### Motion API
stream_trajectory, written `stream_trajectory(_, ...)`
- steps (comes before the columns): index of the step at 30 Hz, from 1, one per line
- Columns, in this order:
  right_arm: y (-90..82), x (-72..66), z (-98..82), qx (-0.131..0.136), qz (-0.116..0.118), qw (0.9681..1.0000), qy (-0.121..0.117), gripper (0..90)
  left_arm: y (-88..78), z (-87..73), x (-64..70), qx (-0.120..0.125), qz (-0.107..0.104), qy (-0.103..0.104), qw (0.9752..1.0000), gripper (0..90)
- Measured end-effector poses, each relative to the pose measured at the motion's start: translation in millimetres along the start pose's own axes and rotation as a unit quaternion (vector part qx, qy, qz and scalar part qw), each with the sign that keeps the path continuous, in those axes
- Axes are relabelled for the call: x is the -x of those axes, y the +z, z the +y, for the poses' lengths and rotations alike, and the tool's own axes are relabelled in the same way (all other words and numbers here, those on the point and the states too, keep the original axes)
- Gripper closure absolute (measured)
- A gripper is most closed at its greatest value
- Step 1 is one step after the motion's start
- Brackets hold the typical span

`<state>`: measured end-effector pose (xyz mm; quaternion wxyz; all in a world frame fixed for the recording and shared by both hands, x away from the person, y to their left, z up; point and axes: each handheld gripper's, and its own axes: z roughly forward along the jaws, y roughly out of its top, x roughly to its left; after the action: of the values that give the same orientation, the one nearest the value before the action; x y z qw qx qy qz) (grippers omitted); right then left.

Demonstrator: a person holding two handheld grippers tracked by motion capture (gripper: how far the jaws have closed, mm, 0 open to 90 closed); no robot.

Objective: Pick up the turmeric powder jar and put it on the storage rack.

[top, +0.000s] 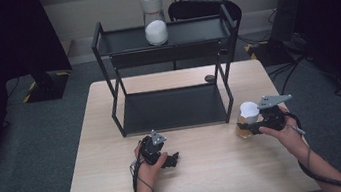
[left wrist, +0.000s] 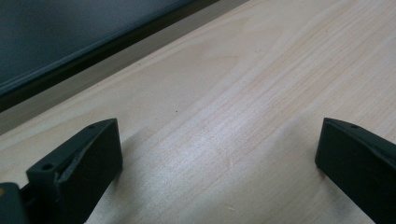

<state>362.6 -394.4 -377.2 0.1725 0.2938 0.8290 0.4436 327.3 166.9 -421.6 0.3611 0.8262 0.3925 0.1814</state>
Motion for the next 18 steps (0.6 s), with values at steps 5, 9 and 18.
stream_trajectory(5, 1.4, -3.6, 8.5, 0.002, 0.014, 0.9999, -0.005, 30.4, 0.0, 0.0, 0.0, 0.0, 0.0, 0.0, 1.0, 0.0)
stream_trajectory(9, 3.1, -7.1, 14.2, 0.006, 0.023, 0.9997, -0.008, 30.4, 0.0, 0.0, 0.0, 0.0, 0.0, 0.0, 1.0, 0.0)
stream_trajectory(18, 11.5, -11.4, 28.0, 0.004, 0.045, 0.9989, -0.014, 30.4, 0.0, 0.0, 0.0, 0.0, 0.0, 0.0, 1.0, 0.0)
